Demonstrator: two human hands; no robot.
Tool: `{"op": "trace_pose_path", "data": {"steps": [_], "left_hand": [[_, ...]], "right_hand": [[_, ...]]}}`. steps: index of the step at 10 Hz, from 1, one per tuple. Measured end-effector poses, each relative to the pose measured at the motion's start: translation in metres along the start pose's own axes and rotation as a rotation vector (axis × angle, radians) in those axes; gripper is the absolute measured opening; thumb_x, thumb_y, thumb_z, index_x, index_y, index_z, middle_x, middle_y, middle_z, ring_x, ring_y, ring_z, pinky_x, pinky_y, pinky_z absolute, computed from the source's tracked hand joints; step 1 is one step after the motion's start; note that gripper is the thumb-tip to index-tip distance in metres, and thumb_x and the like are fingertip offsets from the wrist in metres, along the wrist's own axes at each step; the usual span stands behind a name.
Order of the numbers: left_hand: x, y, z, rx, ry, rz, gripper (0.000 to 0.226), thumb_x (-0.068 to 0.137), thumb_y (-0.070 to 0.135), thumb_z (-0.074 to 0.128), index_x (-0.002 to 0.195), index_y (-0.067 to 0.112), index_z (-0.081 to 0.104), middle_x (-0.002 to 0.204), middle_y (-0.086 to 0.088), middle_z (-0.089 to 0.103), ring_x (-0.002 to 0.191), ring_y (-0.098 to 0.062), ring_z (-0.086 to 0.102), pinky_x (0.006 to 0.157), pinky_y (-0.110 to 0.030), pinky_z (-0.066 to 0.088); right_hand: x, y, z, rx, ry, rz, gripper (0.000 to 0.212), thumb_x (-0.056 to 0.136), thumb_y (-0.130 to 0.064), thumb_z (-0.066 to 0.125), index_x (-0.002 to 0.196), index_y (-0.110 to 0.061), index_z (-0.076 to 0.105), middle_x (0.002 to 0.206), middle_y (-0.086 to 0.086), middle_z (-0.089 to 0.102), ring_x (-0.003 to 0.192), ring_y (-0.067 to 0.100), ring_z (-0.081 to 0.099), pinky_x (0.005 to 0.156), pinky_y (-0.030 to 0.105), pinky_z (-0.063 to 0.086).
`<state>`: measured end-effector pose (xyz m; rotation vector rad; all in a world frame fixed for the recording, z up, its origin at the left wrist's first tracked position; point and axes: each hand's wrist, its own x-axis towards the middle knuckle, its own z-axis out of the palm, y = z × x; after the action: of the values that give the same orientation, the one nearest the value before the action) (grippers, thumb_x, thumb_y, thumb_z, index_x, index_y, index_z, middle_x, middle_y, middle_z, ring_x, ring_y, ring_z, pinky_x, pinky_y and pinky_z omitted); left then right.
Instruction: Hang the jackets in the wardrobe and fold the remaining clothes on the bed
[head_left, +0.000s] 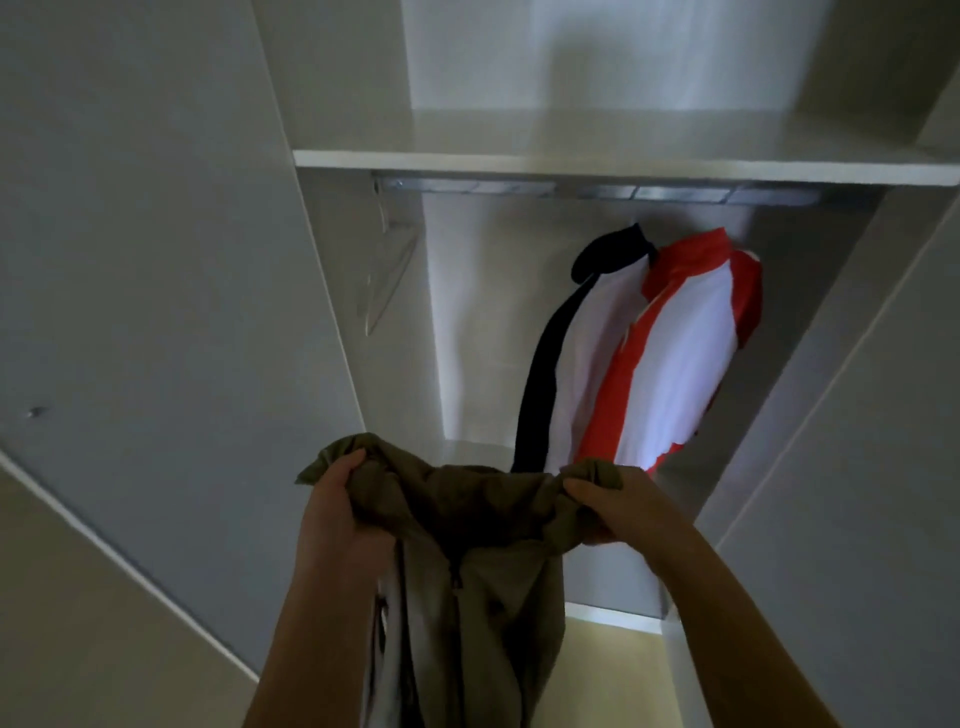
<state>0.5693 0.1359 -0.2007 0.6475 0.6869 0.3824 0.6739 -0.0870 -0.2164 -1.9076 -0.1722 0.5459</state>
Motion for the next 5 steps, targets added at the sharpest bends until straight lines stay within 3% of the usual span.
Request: {"op": "trace_pose_path", "data": {"steps": [1, 2, 3, 4, 5], "left_hand": [[0.036, 0.015, 0.011, -0.004, 0.074, -0.022, 0.012, 0.093, 0.022, 0.045, 0.086, 0.015, 0.053, 0.084, -0.003, 0.057, 0.074, -0.018, 0.057, 0.072, -0.034, 0.047], [0.079, 0.025, 0.023, -0.047, 0.072, -0.028, 0.012, 0.093, 0.022, 0.045, 0.086, 0.014, 0.053, 0.086, -0.005, 0.056, 0.075, -0.020, 0.057, 0.078, -0.037, 0.046], [0.114, 0.037, 0.042, -0.027, 0.049, -0.049, 0.013, 0.093, 0.019, 0.045, 0.085, 0.013, 0.053, 0.084, -0.005, 0.056, 0.073, -0.019, 0.057, 0.069, -0.034, 0.048], [0.150, 0.049, 0.059, -0.066, 0.054, -0.048, 0.013, 0.093, 0.018, 0.044, 0.085, 0.012, 0.053, 0.084, -0.006, 0.056, 0.073, -0.020, 0.056, 0.063, -0.033, 0.047], [0.178, 0.060, 0.068, -0.071, 0.077, -0.062, 0.014, 0.093, 0.019, 0.044, 0.084, 0.012, 0.052, 0.084, -0.006, 0.055, 0.072, -0.021, 0.055, 0.063, -0.034, 0.047]], "right_hand": [[0.052, -0.007, 0.013, -0.285, -0.122, 0.002, 0.015, 0.093, -0.022, 0.059, 0.096, -0.007, 0.062, 0.087, 0.019, 0.068, 0.073, 0.028, 0.067, 0.063, 0.025, 0.054], [0.105, -0.014, 0.019, -0.504, -0.143, 0.011, 0.017, 0.092, -0.023, 0.059, 0.081, -0.011, 0.057, 0.069, 0.006, 0.060, 0.056, 0.012, 0.058, 0.057, 0.018, 0.049], [0.152, -0.025, 0.019, -0.751, -0.166, -0.032, 0.020, 0.091, -0.030, 0.059, 0.104, -0.015, 0.059, 0.088, 0.001, 0.061, 0.074, 0.011, 0.059, 0.072, 0.025, 0.049], [0.194, -0.040, 0.027, -0.651, -0.130, -0.076, 0.049, 0.088, -0.039, 0.062, 0.131, -0.025, 0.043, 0.119, 0.003, 0.057, 0.098, 0.013, 0.055, 0.081, 0.022, 0.044], [0.252, -0.083, 0.052, -0.326, -0.120, -0.107, 0.037, 0.091, -0.030, 0.062, 0.123, -0.012, 0.056, 0.111, 0.004, 0.060, 0.092, 0.012, 0.056, 0.076, 0.021, 0.044]]}}
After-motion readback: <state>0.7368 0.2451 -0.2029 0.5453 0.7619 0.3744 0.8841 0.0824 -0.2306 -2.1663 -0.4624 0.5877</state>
